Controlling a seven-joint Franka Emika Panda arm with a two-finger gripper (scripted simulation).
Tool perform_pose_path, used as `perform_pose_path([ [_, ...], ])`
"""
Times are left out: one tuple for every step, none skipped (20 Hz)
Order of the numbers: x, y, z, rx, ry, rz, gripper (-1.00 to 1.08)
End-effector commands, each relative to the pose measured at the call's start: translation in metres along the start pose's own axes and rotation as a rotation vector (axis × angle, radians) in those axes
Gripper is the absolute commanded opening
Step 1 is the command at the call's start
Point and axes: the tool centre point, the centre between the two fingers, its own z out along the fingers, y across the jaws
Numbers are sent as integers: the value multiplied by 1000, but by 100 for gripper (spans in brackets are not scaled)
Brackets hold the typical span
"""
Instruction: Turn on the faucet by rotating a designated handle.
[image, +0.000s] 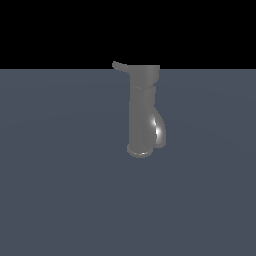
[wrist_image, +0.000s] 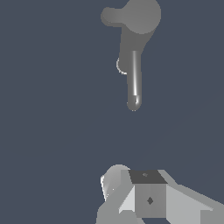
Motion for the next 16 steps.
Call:
perform_pose_path([
  [0,0,0,0,0,0,-100],
  [0,0,0,0,0,1,-100],
  [0,0,0,0,0,2,-100],
  [1,-1,1,0,0,5,-100],
  [1,-2,1,0,0,9,-100],
  [2,-2,2,0,0,14,-100],
  [3,-3,3,0,0,21,-100],
  [4,-5,3,0,1,28,-100],
  [5,-6,5,0,1,37,-100],
  [6,-8,6,1,1,46,-100],
  [8,-10,7,1,1,57,-100],
  [10,-11,9,1,2,69,-100],
  [12,-14,10,1,2,83,-100],
  [14,-16,12,1,2,97,-100],
  [16,-18,14,2,3,113,-100],
  [19,-21,16,2,3,130,-100],
])
